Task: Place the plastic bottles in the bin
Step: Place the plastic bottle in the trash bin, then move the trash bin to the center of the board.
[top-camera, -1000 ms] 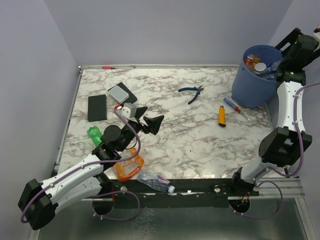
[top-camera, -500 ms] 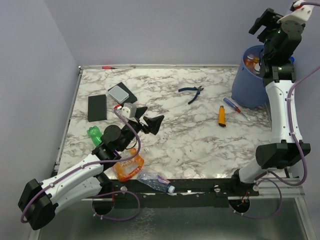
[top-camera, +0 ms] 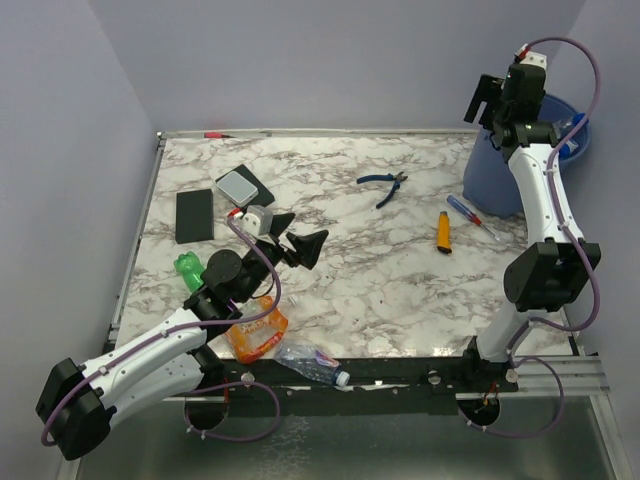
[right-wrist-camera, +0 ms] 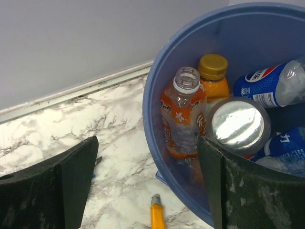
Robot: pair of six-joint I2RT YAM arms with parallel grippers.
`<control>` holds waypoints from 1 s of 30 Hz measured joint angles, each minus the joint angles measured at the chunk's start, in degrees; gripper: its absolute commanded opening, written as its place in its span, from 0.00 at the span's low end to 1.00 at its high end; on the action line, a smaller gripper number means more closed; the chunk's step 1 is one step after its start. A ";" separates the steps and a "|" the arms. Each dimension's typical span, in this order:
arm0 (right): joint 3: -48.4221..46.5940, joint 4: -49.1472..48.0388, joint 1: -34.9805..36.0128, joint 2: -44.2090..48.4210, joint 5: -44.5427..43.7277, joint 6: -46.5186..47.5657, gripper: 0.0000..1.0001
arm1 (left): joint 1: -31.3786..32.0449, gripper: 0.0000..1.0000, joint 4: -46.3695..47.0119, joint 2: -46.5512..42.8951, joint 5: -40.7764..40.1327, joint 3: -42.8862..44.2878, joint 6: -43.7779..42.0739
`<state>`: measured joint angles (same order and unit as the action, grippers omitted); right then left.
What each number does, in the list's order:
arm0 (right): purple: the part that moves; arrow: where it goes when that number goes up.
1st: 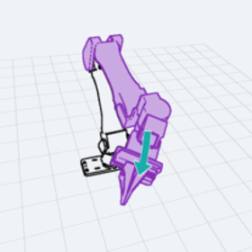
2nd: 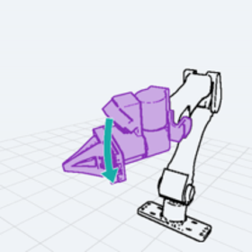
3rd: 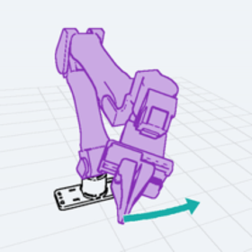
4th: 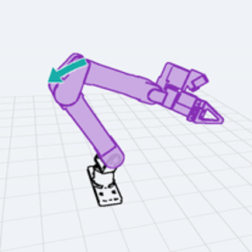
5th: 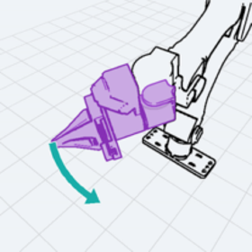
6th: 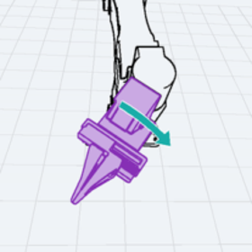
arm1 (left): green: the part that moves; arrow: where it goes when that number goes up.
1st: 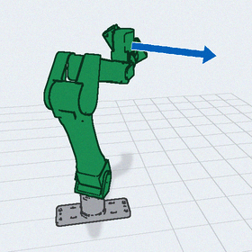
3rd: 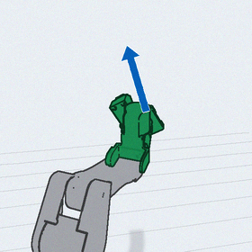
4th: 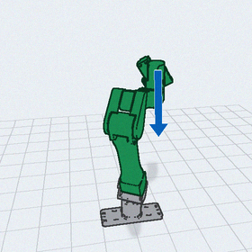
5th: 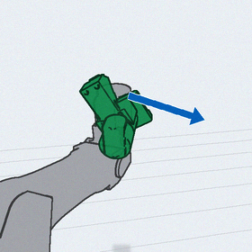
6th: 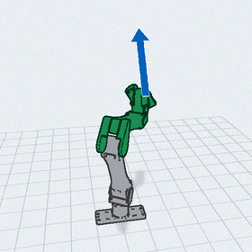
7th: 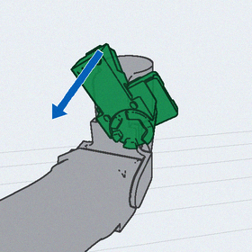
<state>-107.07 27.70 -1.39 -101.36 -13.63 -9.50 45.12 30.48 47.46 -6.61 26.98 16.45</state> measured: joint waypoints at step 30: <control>4.20 1.97 1.25 -0.63 0.70 4.37 0.04 | 0.02 0.99 -0.04 -0.57 1.20 0.48 0.09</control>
<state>-102.87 29.67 -0.14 -102.00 -12.93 -5.13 45.15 30.44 46.89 -5.41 27.46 16.53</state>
